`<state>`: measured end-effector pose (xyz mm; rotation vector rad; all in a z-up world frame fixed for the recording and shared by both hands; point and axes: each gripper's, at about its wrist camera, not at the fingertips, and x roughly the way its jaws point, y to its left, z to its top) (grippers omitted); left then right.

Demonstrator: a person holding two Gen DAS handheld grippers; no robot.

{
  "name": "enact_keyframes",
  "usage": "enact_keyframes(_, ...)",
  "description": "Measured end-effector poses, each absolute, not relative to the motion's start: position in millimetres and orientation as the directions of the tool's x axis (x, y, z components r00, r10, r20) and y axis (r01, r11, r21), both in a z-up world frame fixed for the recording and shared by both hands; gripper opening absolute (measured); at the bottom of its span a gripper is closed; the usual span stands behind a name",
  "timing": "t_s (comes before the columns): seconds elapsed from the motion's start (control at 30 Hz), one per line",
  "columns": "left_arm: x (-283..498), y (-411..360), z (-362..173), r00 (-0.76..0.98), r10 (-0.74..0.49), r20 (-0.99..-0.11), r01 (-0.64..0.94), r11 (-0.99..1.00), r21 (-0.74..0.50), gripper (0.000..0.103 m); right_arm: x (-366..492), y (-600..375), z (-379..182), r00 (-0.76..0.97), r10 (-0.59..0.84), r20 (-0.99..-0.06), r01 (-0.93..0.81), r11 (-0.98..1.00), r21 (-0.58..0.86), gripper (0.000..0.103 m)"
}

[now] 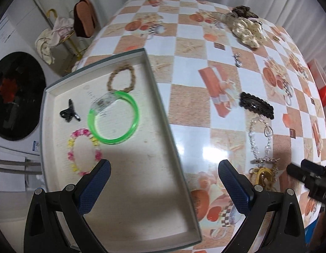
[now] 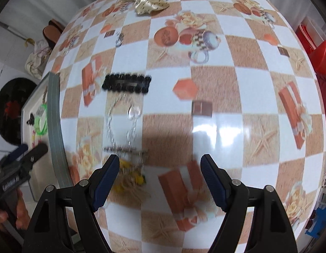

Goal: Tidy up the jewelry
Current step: 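Move both tools back over the table toward the black hair clip and silver chain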

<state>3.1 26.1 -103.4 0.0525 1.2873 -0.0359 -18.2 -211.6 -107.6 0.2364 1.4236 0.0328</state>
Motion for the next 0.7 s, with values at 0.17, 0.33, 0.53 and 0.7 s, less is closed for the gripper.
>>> enact_keyframes(0.17,5,12,-106,0.277,-0.012,-0.961,0.107,0.994,0.018,0.103,-30,-202,-111,0.147,0.170,-0.974,0.079,0.980,0.183,0.082)
enact_keyframes(0.33,7,1,-108,0.269,-0.031,-0.963,0.137,0.991,0.007,0.103,-26,-200,-115,0.165,0.154,-0.974,0.062,0.984,0.166,0.081)
enact_keyframes(0.53,4,-7,-110,0.256,-0.063,-0.965,0.167,0.986,-0.020,0.103,-17,-194,-116,0.186,0.126,-0.974,-0.067,0.991,0.116,0.063)
enact_keyframes(0.7,-2,-9,-110,0.237,-0.103,-0.966,0.171,0.983,-0.063,0.103,-8,-177,-116,0.180,0.155,-0.971,-0.236,0.966,0.111,0.059)
